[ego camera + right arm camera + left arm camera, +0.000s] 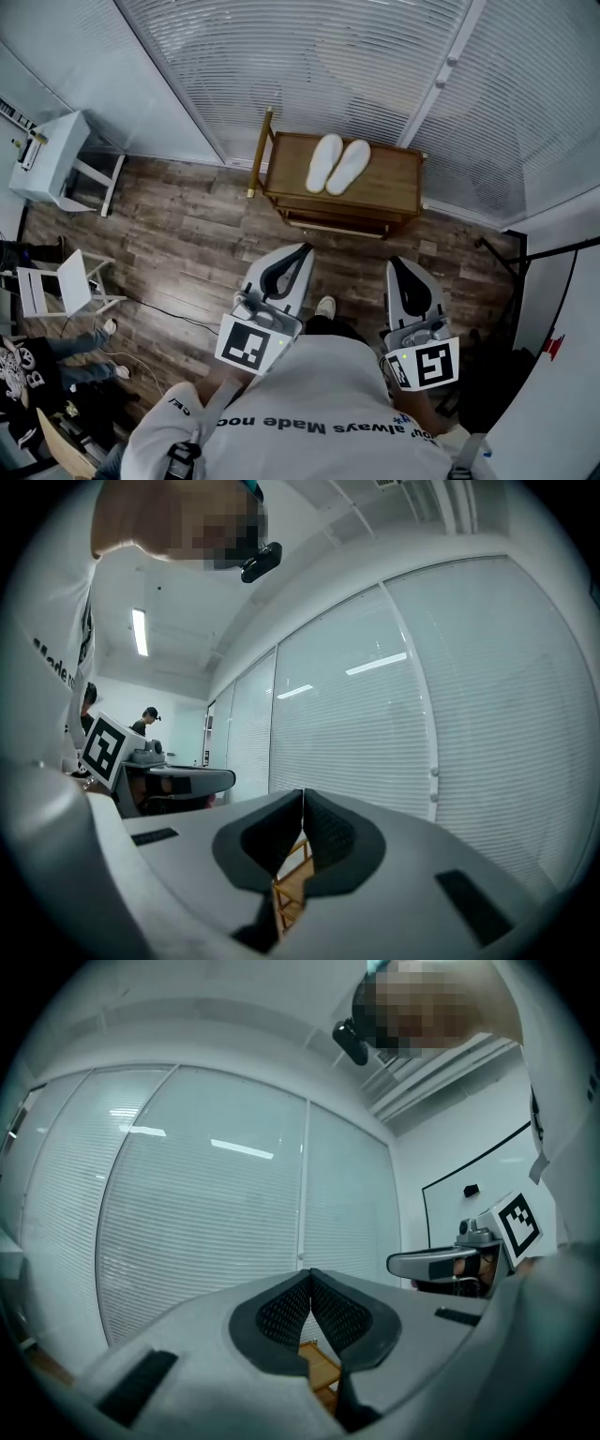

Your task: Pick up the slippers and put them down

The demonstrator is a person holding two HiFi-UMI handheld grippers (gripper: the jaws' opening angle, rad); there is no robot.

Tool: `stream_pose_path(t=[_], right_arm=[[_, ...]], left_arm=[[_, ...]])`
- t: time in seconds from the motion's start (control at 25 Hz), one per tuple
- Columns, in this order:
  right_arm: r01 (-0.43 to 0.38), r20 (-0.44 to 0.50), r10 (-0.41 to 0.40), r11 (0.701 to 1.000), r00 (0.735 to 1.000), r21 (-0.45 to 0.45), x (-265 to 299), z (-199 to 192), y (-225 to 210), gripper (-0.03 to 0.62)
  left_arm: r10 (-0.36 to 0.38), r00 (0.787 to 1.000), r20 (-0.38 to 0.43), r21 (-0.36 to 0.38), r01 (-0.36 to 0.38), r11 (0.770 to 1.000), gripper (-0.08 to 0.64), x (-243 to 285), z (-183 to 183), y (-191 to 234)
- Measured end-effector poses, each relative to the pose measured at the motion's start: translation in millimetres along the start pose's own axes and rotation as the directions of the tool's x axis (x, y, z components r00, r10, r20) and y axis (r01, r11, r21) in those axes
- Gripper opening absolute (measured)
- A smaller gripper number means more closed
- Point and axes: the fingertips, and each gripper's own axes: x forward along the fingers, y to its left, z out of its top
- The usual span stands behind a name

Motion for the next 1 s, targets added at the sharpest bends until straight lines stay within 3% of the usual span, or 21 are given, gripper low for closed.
stream_pose_path(t=[0.44,1.0], right_arm=[[-0.041,-0.032,0.042,0.999,0.999,0.029,39,-12,-16,0.014],[-0.028,-0.042,0.029,0.999,0.999,0.03,134,-13,-23,0.014]], left_arm=[[0.034,0.999,-0.013,-0.009,-0.034,0.999,0.012,30,-5,23],[0.012,1.0,-0.014,-0.025,-0.013,1.0,0.011,79,-8,107]])
